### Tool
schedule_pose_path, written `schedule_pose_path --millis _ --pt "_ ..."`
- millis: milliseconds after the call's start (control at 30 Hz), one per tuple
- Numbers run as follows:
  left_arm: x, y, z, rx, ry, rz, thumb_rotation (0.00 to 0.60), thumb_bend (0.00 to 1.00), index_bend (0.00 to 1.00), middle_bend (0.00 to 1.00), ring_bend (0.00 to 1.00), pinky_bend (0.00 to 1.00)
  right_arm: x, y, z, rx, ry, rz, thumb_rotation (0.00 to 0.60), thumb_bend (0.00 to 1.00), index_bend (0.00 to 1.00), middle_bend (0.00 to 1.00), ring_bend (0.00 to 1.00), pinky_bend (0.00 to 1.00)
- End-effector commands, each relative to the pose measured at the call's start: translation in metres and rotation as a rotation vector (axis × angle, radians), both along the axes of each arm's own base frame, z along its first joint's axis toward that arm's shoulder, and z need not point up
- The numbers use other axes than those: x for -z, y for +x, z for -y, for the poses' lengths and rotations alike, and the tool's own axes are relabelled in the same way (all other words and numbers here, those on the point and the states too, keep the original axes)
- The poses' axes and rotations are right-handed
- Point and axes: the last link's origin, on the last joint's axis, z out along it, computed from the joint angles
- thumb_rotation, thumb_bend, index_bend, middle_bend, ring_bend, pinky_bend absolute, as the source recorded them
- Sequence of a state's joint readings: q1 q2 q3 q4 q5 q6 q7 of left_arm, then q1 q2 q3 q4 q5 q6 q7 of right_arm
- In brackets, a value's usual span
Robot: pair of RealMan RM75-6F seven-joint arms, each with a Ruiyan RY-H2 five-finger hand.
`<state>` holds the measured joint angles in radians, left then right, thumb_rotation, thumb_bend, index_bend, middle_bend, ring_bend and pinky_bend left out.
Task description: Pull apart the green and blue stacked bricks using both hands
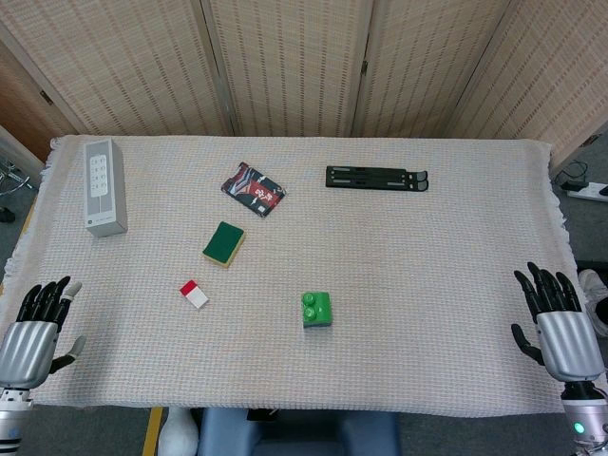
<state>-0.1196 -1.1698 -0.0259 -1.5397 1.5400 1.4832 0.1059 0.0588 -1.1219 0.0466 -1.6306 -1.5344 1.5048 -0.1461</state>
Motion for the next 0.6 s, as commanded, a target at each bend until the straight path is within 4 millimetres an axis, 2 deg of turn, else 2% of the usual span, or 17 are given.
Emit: schedule_pose_path --millis 33,433,600 --pt "0.0 0.0 0.0 0.001 0.001 0.0 0.6 0.38 0.09 0.06 0.0 0.0 0.0 0.0 0.0 0.0 0.0 0.001 0.6 0.43 0.0 0.0 0.0 0.0" --pt "0.001 0.0 -0.002 0.01 0.001 0.005 0.6 0.38 0.08 0.06 0.0 0.0 -0.001 -0.001 0.0 0.007 0.01 0.006 0.6 0.43 0.0 0.0 0.0 0.0" --pt "0.001 -0.002 -0.006 0.004 0.001 0.002 0.6 0.38 0.08 0.07 0.0 0.0 0.013 0.004 0.012 -0.024 0.096 0.001 0.6 0.43 0.0 0.0 0.0 0.0"
